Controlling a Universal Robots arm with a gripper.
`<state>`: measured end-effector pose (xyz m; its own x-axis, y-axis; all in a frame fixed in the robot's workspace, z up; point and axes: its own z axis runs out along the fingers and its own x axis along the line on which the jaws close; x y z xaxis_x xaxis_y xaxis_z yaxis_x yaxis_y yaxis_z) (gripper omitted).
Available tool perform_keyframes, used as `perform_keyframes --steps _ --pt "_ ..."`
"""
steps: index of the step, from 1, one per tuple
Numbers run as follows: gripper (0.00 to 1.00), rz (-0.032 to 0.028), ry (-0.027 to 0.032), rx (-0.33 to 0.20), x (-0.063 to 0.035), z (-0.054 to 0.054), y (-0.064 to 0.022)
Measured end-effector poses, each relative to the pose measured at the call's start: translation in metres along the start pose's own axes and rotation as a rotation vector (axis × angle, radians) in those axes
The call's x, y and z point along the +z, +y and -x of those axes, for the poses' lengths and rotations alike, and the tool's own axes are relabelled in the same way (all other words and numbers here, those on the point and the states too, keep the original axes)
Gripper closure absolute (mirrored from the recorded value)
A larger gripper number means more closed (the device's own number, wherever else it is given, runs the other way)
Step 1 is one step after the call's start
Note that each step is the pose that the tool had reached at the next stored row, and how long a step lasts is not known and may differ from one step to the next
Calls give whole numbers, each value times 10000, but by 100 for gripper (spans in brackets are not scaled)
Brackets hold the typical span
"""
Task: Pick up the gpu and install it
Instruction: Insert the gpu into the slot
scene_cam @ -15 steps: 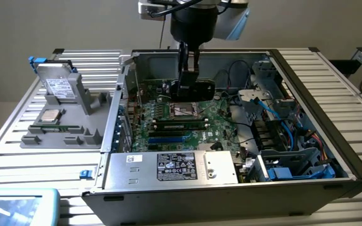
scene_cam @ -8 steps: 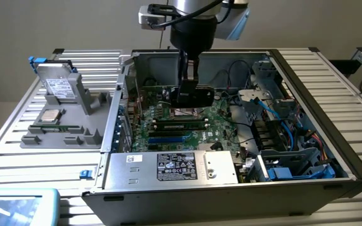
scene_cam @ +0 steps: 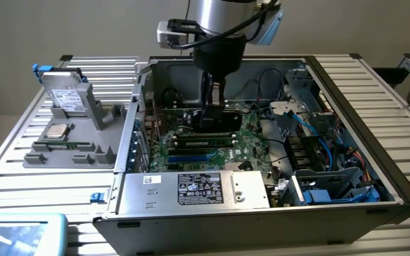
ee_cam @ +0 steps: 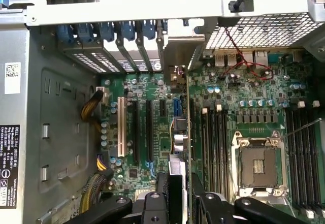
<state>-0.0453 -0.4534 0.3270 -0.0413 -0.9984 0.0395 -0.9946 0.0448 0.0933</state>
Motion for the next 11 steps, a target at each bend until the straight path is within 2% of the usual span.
perform_keyframes --steps 11 --pt "71 5 2 -35 208 -68 30"
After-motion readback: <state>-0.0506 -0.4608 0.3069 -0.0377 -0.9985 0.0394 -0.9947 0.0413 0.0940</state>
